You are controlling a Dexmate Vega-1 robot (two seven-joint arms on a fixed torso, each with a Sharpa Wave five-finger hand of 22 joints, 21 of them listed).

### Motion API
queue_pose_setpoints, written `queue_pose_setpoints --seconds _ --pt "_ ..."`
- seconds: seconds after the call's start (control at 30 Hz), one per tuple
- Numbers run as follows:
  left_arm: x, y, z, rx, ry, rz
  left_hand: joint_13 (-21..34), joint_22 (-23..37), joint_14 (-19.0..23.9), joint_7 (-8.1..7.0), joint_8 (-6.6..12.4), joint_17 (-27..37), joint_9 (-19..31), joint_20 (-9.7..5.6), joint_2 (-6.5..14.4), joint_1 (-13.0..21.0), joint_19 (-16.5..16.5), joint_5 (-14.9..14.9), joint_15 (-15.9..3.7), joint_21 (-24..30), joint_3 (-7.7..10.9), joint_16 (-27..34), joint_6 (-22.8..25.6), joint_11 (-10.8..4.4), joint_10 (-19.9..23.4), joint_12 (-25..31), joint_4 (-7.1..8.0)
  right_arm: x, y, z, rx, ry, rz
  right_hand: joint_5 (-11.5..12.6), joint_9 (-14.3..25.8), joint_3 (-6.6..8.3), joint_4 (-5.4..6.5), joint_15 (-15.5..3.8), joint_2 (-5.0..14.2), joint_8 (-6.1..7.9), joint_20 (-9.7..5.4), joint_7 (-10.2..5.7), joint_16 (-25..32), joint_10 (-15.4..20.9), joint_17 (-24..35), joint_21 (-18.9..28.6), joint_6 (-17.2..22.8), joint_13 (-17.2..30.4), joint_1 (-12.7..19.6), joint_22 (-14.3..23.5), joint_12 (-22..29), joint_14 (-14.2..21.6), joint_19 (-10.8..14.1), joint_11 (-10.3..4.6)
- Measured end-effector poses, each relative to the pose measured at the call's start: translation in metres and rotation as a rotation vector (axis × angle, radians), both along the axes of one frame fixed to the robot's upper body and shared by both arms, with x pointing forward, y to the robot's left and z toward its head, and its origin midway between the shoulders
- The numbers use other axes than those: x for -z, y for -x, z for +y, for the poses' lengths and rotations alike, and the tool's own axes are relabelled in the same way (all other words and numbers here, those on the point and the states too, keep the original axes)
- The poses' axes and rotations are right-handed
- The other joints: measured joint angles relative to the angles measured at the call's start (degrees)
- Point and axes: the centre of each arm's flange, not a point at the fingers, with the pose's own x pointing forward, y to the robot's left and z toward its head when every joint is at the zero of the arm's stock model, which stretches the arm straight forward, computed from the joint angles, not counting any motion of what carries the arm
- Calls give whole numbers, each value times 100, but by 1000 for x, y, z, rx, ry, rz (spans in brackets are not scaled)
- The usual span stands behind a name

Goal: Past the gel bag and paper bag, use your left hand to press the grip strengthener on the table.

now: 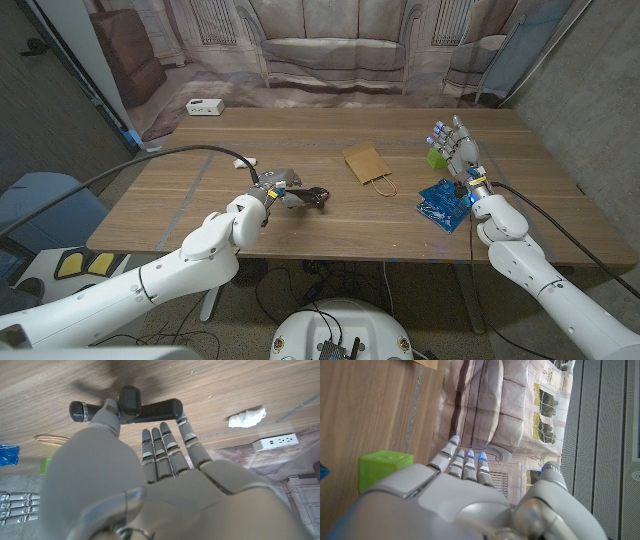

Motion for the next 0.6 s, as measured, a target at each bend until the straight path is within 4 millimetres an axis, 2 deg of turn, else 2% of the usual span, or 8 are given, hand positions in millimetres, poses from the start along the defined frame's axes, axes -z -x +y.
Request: queue_pose_setpoints --seconds 0.53,0.6 --pt "4 -1 4 -28 -8 21 -26 -1 1 -23 0 0 -27 1 -30 -30 1 0 0 -44 -75 39 23 0 0 0 7 3 1 0 -2 0 4 0 0 0 0 0 0 0 0 0 0 0 0 0 0 0 0 0 0 0 0 0" --pt "9 -1 0 -25 -8 36 -26 -1 1 -23 0 0 -27 1 -31 -31 1 0 0 -80 -88 40 23 0 0 0 -6 3 1 0 -1 -1 5 0 0 0 0 0 0 0 0 0 0 0 0 0 0 0 0 0 0 0 0 0"
